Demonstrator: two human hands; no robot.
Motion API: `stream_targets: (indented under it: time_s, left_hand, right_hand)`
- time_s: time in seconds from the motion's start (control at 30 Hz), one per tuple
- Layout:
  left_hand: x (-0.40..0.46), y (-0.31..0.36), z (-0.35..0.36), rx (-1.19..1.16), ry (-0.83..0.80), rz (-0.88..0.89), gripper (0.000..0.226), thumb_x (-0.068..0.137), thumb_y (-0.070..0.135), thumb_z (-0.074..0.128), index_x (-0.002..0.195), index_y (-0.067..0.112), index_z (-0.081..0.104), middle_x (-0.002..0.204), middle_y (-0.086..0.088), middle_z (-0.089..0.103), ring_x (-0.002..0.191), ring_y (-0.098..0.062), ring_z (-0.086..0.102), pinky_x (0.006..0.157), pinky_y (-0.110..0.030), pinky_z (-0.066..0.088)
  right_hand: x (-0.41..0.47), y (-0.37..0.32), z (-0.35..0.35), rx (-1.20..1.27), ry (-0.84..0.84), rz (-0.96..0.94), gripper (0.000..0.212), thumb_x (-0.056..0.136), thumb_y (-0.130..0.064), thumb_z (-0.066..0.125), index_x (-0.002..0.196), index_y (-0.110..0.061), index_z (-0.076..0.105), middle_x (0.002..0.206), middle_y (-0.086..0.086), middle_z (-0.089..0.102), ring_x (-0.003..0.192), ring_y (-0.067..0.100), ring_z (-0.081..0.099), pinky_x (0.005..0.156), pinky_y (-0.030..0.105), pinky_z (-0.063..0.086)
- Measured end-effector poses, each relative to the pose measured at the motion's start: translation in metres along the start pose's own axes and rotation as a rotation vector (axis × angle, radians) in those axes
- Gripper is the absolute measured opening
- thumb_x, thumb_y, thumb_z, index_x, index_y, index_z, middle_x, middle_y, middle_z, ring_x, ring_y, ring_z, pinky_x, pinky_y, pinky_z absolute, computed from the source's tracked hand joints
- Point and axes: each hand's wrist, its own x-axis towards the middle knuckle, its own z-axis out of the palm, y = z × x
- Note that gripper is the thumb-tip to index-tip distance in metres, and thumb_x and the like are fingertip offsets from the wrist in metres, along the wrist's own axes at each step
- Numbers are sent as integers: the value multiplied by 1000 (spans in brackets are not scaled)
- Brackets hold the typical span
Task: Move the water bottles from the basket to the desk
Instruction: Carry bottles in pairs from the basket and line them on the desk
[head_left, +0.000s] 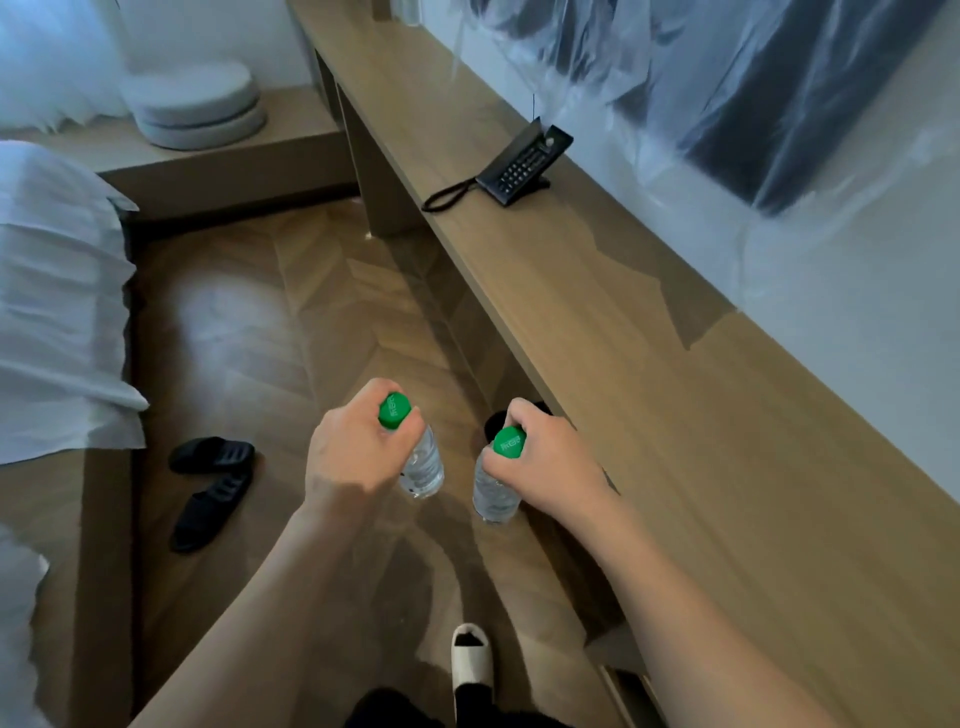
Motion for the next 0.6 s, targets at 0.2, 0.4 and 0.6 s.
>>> stream_targets:
  time_s: [0.2, 0.4, 0.6]
  left_hand:
    - [118, 2, -2, 28, 42, -31, 7, 83, 35, 61, 86, 30, 58, 60, 5, 58, 58, -15, 57, 56, -29, 47]
    - [250, -10, 0, 18, 50, -41, 7, 82, 35, 62, 84, 29, 59, 61, 4, 58, 58, -13, 56, 55, -33, 47]
    - [385, -21, -12, -5, 66, -28, 9, 84, 36, 63, 84, 28, 59, 63, 4, 58, 59, -13, 56, 55, -33, 47]
  right_hand:
    - [113, -27, -17, 82, -9, 20, 30, 79, -38, 66, 77, -23, 40, 64, -5, 50, 55, 12, 48, 47, 27, 34]
    - [247, -60, -14, 112, -41, 43, 32, 72, -37, 68, 74, -22, 40, 64, -3, 51, 57, 18, 51, 49, 35, 38]
    - [374, -106, -19, 81, 2, 33, 33, 70, -40, 68, 73, -22, 40, 62, -1, 53, 63, 24, 60, 56, 46, 50]
